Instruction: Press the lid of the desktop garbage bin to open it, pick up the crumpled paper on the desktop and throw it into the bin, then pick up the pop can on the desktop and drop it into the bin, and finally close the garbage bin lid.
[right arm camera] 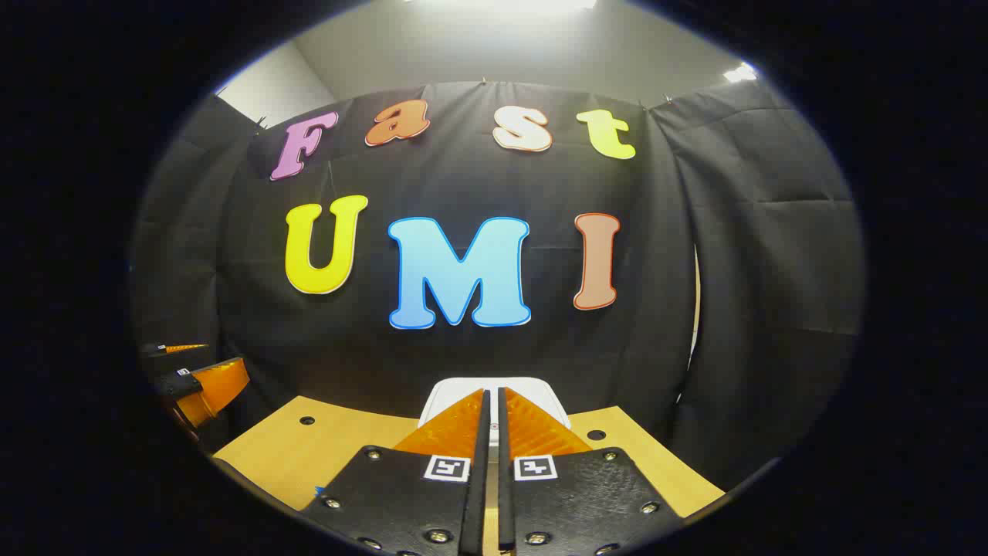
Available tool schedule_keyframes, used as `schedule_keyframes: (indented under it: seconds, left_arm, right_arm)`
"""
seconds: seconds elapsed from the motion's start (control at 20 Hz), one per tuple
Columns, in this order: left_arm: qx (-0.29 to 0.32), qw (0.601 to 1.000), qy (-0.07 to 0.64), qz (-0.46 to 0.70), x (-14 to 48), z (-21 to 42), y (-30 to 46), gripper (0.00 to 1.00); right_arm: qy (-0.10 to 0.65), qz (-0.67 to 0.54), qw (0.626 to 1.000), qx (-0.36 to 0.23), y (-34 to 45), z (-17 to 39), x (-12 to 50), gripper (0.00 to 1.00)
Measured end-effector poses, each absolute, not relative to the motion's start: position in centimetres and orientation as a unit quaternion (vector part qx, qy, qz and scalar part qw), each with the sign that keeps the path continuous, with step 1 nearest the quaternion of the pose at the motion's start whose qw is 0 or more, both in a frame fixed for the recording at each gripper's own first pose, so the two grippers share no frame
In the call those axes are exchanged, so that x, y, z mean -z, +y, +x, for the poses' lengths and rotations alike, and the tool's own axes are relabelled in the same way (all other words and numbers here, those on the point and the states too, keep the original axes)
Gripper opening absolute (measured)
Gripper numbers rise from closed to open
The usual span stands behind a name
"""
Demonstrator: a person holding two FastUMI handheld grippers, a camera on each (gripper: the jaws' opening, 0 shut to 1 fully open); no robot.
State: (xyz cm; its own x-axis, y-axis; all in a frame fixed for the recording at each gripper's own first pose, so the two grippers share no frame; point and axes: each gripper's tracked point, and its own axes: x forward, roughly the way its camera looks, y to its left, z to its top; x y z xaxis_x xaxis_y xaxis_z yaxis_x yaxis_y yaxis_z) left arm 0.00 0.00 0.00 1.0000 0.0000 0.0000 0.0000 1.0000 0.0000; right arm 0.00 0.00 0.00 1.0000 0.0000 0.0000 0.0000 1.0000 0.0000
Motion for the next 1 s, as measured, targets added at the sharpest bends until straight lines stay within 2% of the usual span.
schedule_keyframes:
  seconds: [0.2, 0.25, 0.35, 0.65, 0.7, 0.95, 1.0]
  left_arm:
    - [0.007, 1.0, -0.004, 0.003, -0.3, 1.3, -0.8, 0.99]
    - [0.007, 1.0, -0.006, 0.004, -0.6, 1.4, -0.7, 0.93]
    - [0.008, 1.0, -0.009, 0.005, -0.5, 1.3, -0.9, 0.99]
    - [0.007, 1.0, -0.006, 0.004, -0.4, 1.8, -1.2, 0.96]
    - [0.007, 1.0, -0.006, 0.004, -0.3, 1.8, -1.3, 0.99]
    - [0.005, 1.0, -0.007, 0.009, -0.3, 2.1, -1.5, 0.99]
    - [0.005, 1.0, -0.007, 0.01, -0.2, 2.1, -1.5, 0.96]
  right_arm:
    - [-0.002, 0.0, 1.0, -0.006, 0.4, 0.6, -0.2, 0.07]
    - [0.0, 0.001, 1.0, -0.008, 0.4, 0.8, 0.0, 0.07]
    - [0.003, 0.003, 1.0, -0.012, 0.7, 1.0, 0.1, 0.07]
    - [0.005, 0.0, 1.0, -0.02, 0.5, 1.8, 0.4, 0.07]
    - [0.006, -0.001, 1.0, -0.02, 0.4, 1.9, 0.5, 0.07]
    - [0.01, 0.002, 1.0, -0.024, 0.4, 3.0, 0.8, 0.07]
    - [0.01, 0.003, 1.0, -0.026, 0.4, 3.2, 0.8, 0.07]
